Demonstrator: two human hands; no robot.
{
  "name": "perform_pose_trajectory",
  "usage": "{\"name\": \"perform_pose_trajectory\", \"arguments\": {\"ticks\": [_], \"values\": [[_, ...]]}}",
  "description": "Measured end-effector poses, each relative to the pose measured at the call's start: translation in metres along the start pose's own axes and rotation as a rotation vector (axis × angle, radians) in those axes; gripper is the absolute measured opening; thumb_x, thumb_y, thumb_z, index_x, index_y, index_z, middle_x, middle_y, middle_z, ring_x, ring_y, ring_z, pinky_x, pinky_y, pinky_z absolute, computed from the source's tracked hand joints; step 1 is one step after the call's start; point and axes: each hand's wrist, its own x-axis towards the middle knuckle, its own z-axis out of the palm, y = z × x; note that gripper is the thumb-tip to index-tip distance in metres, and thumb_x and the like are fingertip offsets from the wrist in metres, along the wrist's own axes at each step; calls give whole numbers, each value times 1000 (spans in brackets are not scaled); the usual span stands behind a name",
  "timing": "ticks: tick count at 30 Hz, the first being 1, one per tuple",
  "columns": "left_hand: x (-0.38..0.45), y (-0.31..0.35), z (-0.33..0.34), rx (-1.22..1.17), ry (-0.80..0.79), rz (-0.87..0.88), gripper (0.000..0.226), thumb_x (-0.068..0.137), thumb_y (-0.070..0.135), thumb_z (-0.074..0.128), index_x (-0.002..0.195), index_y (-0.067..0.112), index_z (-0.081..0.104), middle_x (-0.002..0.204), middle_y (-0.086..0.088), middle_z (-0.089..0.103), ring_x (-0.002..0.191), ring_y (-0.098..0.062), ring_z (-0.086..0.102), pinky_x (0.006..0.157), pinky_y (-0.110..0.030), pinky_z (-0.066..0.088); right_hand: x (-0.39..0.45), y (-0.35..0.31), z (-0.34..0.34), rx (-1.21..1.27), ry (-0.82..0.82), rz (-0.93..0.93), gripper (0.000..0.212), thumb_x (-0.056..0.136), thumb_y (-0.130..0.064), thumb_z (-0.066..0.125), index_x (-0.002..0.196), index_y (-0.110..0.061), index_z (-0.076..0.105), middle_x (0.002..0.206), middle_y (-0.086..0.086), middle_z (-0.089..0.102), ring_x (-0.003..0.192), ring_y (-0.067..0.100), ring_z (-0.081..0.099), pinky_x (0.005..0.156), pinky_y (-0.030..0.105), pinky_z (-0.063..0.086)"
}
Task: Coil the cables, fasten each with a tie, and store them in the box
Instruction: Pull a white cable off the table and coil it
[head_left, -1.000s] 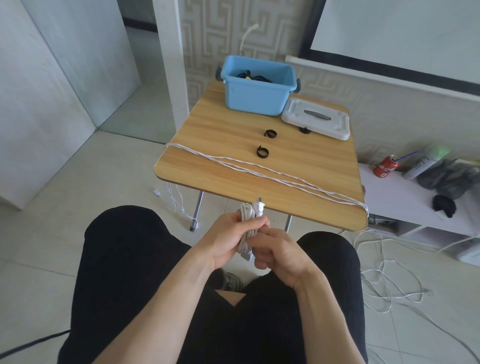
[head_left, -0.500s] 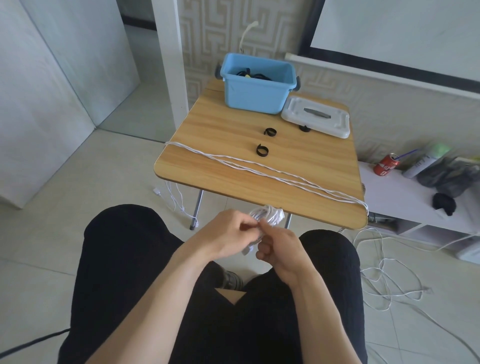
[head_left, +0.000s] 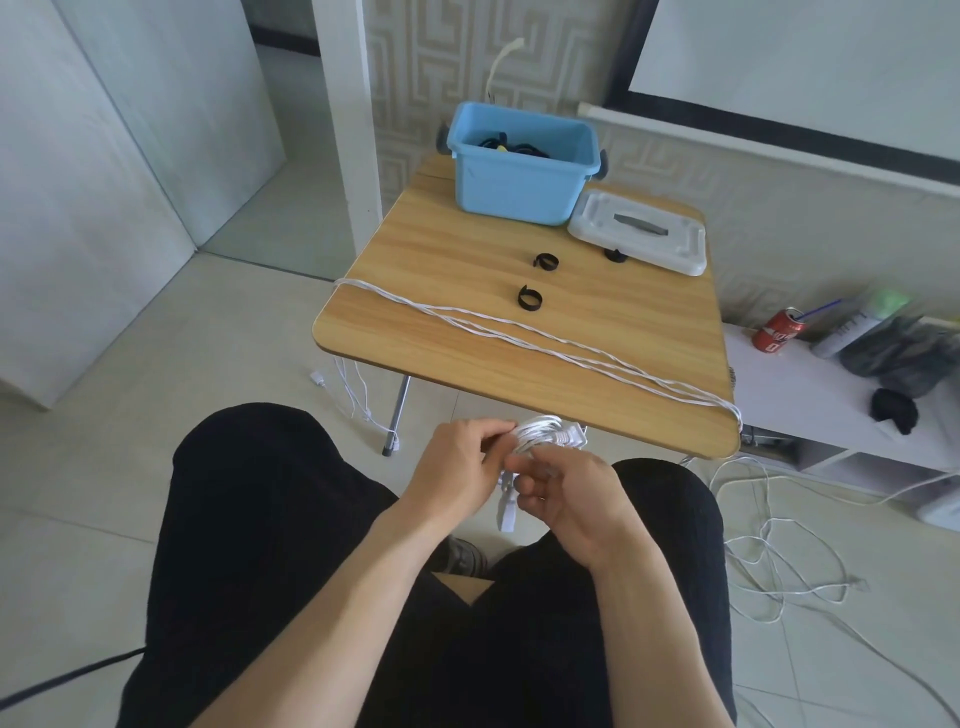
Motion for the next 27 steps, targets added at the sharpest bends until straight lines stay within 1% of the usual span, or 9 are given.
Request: {"name": "perform_pose_trajectory", "arguments": {"ticks": [2,4,8,11,14,19,23,25,27], "values": [[0,-1,3,-20,24,2,24,99,19,61,118,14,74,103,2,76,90,-4,67,73,-3,44,-2,1,0,-123,51,-39,28,99,-5,49,87,1,73,79,12,73,59,14,57,61,29,47],[-1,1,6,-85,39,-22,24,98,19,63,120,13,73,105,3,75,92,-2,67,77,-3,46,-3,4,0,-257,160,-100,26,98,-9,57,83,-2,77,79,8,76,57,11,57,57,27,46],[1,1,6,-347,-5,-136,28,94,18,70,122,13,71,109,9,73,95,6,67,81,-8,50,-3,7,-4,-397,332,-207,28,91,-20,70,66,-12,80,71,8,76,56,11,57,57,27,45],[0,0,8,-448,-71,-168,36,89,18,76,124,12,69,111,4,74,99,0,69,87,-17,55,-4,3,-4,-435,387,-257,28,86,-18,70,60,-11,77,63,11,72,53,11,57,60,29,47],[-1,0,11,-426,-61,-154,38,86,15,78,123,12,68,110,5,73,100,1,69,87,-17,54,-6,0,-1,-592,349,-239,35,90,-16,60,58,-10,73,58,9,68,52,11,55,59,28,45],[2,-6,6,-250,-68,-88,41,89,20,75,129,17,67,117,7,71,108,0,64,91,-10,48,-15,-10,1,-768,196,-158,32,96,-18,55,74,-16,78,67,2,75,55,14,59,60,32,50],[-1,-9,4,-205,-156,-105,43,90,17,73,132,18,65,123,9,68,109,1,63,91,-7,47,-25,-16,2,-909,347,-346,20,90,-17,61,77,-23,75,60,-7,72,57,8,67,59,29,57],[-1,-10,1,-230,-195,-123,43,90,18,73,132,20,66,122,10,69,108,2,63,92,-11,49,-26,-19,1,-889,300,-401,15,90,-16,63,89,-26,74,63,-8,73,59,6,69,61,25,58],[0,-11,-3,-242,-235,-143,42,89,17,72,131,19,66,119,8,71,106,4,64,91,-13,51,-25,-23,-6,-886,151,-384,11,89,-17,70,94,-26,76,70,-10,76,66,4,72,68,22,58]]}}
